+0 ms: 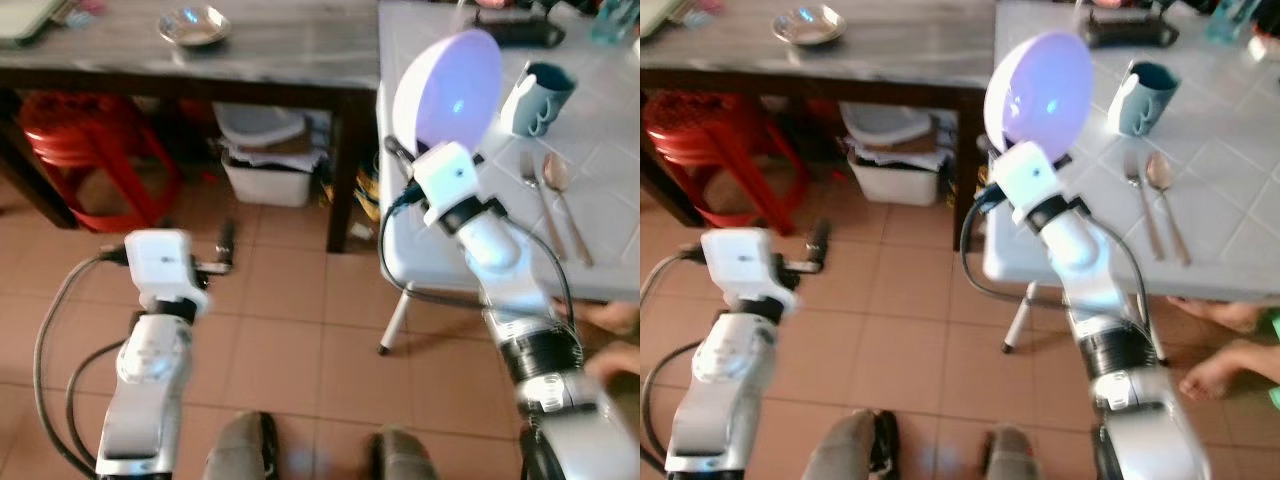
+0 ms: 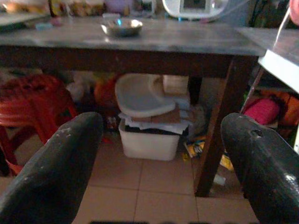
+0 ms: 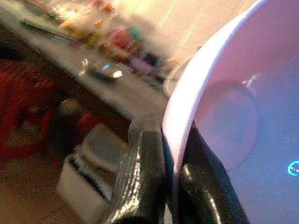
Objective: Setting the table
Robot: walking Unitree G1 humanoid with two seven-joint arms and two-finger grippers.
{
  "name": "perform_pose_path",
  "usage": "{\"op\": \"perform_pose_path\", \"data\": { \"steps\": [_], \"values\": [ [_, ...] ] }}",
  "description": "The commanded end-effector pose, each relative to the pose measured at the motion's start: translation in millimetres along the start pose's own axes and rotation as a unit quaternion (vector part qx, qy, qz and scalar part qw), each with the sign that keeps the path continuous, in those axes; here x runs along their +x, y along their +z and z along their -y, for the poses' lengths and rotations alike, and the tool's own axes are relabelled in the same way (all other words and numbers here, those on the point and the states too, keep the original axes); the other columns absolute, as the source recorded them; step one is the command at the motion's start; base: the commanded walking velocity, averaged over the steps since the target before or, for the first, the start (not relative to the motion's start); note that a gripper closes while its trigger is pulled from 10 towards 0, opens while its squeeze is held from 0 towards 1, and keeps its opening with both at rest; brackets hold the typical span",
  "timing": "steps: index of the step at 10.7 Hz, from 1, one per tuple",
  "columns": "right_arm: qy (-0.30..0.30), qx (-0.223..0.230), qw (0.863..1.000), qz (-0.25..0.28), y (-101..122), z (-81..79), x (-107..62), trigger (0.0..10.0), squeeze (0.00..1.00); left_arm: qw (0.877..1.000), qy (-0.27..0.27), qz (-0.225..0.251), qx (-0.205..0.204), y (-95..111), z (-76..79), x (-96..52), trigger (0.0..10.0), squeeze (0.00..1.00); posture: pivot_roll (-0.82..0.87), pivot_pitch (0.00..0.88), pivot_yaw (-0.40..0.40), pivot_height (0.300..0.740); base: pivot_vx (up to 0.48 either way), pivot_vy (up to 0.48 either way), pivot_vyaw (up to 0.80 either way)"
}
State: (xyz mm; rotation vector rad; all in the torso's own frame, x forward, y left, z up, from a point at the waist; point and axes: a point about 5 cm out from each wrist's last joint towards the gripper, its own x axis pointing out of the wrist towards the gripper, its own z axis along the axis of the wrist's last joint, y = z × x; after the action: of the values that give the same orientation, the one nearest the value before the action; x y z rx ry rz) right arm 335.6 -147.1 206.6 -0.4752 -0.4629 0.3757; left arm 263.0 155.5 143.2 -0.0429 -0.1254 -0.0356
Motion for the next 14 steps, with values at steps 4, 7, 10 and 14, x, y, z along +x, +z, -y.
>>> {"op": "perform_pose_path", "data": {
  "steps": [4,7,10,14],
  "values": [
    [-0.041,0.052,0.997,-0.027,6,-17.9,-16.1,0.0,0.0,1.0,-0.014,0.009,0.011,0,3.9,6.0,10.0,0.0,0.02,0.084,0.029,0.74,0.155,0.405,0.0],
    [-0.04,0.07,0.996,-0.038,9,-26.4,-19.2,0.0,0.0,1.0,-0.013,0.007,0.023,-2,3.5,8.1,10.0,0.0,0.02,0.079,0.029,0.74,0.403,0.106,0.0],
    [-0.033,0.069,0.996,-0.036,14,-28.0,-16.6,2.2,0.0,1.0,-0.012,0.003,0.021,-6,7.8,8.4,10.0,0.0,0.01,0.076,0.024,0.74,0.456,0.0,0.0],
    [-0.025,0.069,0.996,-0.048,11,-33.5,-19.8,10.0,0.0,1.0,-0.007,0.004,0.021,-6,7.6,9.5,10.0,0.0,0.01,0.073,0.025,0.74,0.48,0.0,0.0]
  ]
}}
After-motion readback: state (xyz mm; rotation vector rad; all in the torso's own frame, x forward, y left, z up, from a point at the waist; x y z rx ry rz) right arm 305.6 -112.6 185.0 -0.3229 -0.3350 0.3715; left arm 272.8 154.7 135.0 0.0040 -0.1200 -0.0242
